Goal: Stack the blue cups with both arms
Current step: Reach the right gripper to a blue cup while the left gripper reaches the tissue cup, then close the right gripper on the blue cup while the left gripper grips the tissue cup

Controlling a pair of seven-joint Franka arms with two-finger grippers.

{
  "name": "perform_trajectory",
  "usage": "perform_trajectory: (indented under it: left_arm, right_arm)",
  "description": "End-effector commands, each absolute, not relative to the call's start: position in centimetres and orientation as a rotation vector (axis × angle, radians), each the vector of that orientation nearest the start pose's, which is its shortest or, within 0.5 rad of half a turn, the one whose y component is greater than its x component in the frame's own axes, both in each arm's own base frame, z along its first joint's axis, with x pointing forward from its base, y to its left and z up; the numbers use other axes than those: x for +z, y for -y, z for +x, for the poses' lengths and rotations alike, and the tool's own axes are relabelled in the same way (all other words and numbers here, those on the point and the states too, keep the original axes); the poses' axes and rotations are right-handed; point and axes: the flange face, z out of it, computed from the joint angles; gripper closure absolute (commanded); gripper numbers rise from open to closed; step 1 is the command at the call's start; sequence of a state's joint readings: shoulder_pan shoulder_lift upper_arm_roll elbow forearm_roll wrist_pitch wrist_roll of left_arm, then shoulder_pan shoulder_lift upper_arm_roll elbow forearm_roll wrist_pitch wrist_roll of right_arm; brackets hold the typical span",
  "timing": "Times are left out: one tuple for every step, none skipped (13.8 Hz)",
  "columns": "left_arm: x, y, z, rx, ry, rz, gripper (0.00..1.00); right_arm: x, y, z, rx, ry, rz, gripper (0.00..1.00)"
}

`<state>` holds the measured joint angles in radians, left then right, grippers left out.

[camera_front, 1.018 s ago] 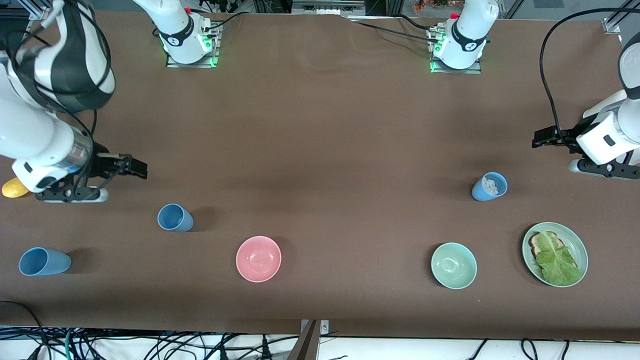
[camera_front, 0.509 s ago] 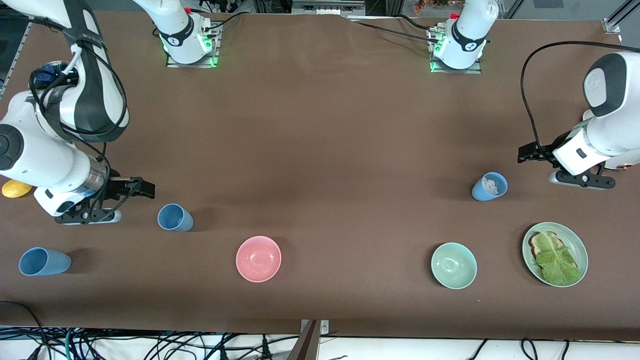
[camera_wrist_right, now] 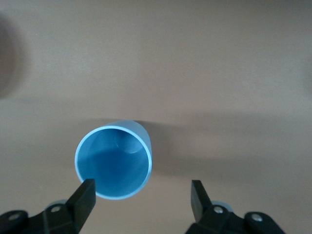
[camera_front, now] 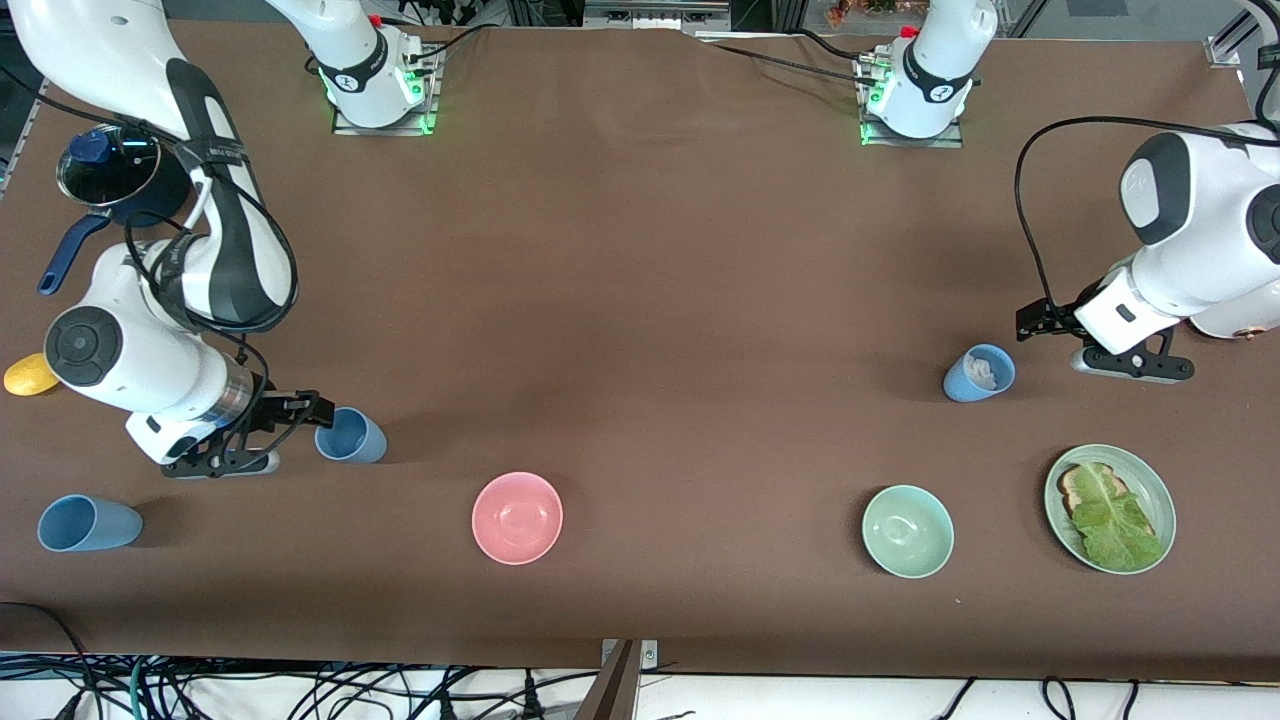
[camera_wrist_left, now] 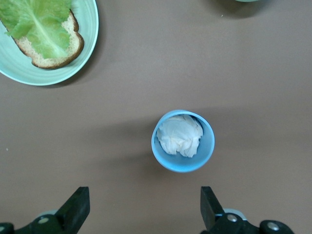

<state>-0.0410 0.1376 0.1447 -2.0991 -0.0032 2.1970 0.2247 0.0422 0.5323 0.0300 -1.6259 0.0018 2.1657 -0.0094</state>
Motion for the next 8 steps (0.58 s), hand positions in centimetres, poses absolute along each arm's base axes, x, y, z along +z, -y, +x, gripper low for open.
perform_trajectory:
  left_arm:
    - [33.9,-5.7,54.9,0.003,-0.224,-3.112,0.00]
    - [33.5,-5.7,54.9,-0.009,-0.222,-3.111,0.00]
    - [32.9,-5.8,54.9,-0.013,-0.220,-3.109,0.00]
    - [32.5,-5.8,55.0,-0.027,-0.224,-3.105,0.00]
    - [31.6,-5.9,54.9,-0.027,-0.216,-3.105,0.00]
    - [31.1,-6.1,55.1,-0.038,-0.214,-3.101,0.00]
    - [30.6,-6.4,55.2,-0.035,-0.207,-3.100,0.00]
    - [30.3,-6.4,55.3,-0.044,-0.208,-3.098,0.00]
  right_arm:
    - [30.3,-4.4,68.0,-0.041,0.144,-3.125,0.16]
    - [29.6,-4.4,68.1,-0.034,0.143,-3.124,0.18]
    - [29.1,-4.4,68.2,-0.041,0.144,-3.125,0.20]
    - [28.6,-4.4,68.2,-0.041,0.144,-3.124,0.21]
    - [28.2,-4.4,68.2,-0.034,0.144,-3.124,0.22]
    - [27.6,-4.4,68.2,-0.029,0.144,-3.124,0.23]
    - [27.0,-4.4,68.1,-0.019,0.144,-3.124,0.23]
    - [26.4,-4.4,68.0,-0.019,0.143,-3.124,0.24]
